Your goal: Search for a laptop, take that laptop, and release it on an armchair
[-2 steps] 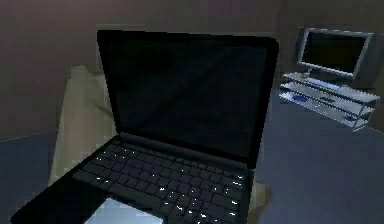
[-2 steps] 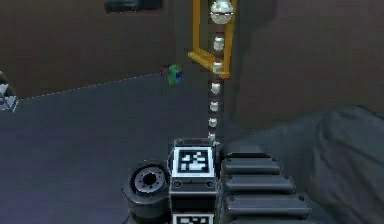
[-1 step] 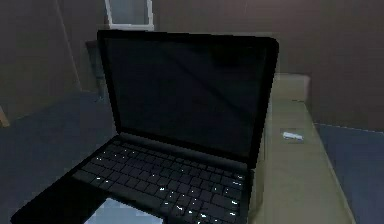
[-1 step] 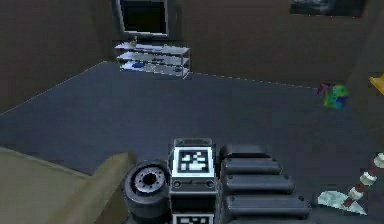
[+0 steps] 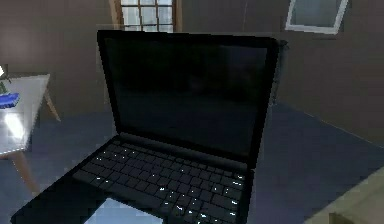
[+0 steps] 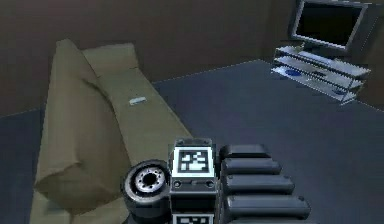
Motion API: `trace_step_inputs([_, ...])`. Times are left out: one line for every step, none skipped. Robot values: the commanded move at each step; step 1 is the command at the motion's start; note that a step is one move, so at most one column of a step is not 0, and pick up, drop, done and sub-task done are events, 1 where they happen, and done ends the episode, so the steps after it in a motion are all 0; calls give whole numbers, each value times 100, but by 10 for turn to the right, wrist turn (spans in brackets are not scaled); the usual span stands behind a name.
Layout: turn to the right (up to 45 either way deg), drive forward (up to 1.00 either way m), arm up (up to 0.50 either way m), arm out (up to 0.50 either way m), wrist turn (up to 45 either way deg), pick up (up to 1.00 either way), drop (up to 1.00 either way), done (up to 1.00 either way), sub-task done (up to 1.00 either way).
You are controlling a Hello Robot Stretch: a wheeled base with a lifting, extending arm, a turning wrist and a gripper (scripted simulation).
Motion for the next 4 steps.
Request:
trace_step_inputs([-450, 0, 0, 0, 0, 0, 0, 0, 0])
trace_step_inputs([-90, 0, 0, 0, 0, 0, 0, 0, 0])
trace_step_inputs([450, 0, 0, 0, 0, 0, 0, 0, 0])
trace_step_inputs([450, 0, 0, 0, 0, 0, 0, 0, 0])
